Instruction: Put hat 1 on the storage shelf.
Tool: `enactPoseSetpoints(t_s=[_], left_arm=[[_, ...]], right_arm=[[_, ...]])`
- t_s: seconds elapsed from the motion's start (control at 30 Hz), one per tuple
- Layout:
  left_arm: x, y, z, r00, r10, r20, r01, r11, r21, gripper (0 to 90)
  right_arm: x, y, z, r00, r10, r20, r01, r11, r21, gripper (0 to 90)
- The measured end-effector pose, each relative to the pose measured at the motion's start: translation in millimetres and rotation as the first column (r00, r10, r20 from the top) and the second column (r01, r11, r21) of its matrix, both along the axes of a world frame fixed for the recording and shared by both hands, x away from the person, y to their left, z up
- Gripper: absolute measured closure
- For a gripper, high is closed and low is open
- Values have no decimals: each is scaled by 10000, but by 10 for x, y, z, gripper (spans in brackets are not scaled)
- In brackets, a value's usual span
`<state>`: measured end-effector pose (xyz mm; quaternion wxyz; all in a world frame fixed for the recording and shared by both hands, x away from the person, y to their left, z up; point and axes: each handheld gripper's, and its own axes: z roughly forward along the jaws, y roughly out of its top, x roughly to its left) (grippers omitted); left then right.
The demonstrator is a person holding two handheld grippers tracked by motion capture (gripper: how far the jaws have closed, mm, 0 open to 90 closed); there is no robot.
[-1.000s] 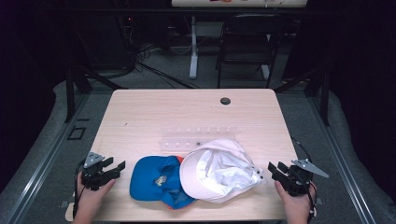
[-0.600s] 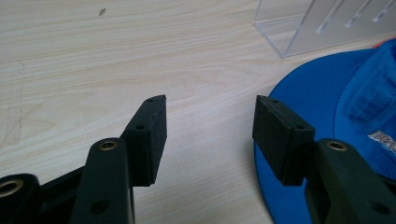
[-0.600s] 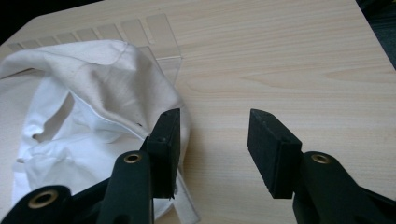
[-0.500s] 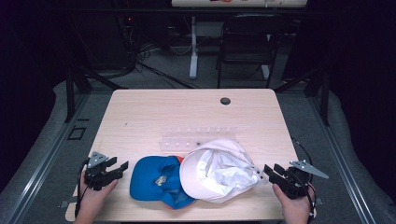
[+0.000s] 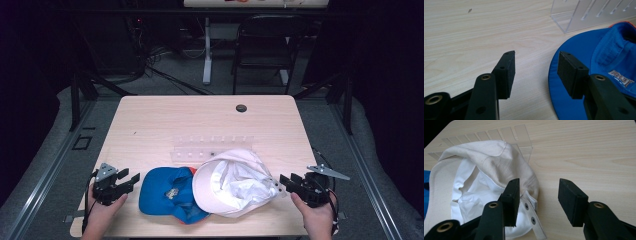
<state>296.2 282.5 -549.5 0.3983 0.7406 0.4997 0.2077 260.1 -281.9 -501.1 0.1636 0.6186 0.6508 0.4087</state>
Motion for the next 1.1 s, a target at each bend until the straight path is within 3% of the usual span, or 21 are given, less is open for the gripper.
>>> enactPoseSetpoints(t_s=[0.27, 0.47, 0.63, 0.77, 0.97, 1.1], left_arm=[[-1, -10, 4, 10000, 52, 39, -52, 10000, 67, 480], [5, -24, -10, 9999, 53, 96, -55, 9999, 138, 476], [8, -30, -5, 10000, -71, -49, 72, 9997, 249, 477], [13, -38, -21, 10000, -68, -16, 69, 9998, 212, 477], [16, -33, -23, 9999, -107, -57, 109, 9996, 252, 477], [21, -37, -31, 10000, -85, -46, 87, 9996, 258, 477]], right_arm=[[57, 38, 5, 9994, 323, -88, -320, 9989, 332, 514], [53, 83, -91, 9984, 306, -486, -292, 9992, 282, 498], [55, 67, -147, 9947, 254, -997, -180, 9971, 742, 482], [44, 62, -170, 9949, 226, -981, -149, 9968, 785, 479], [56, 39, -235, 9913, 803, -1046, -712, 9936, 879, 491], [90, 64, -306, 9871, 980, -1269, -902, 9937, 658, 509]])
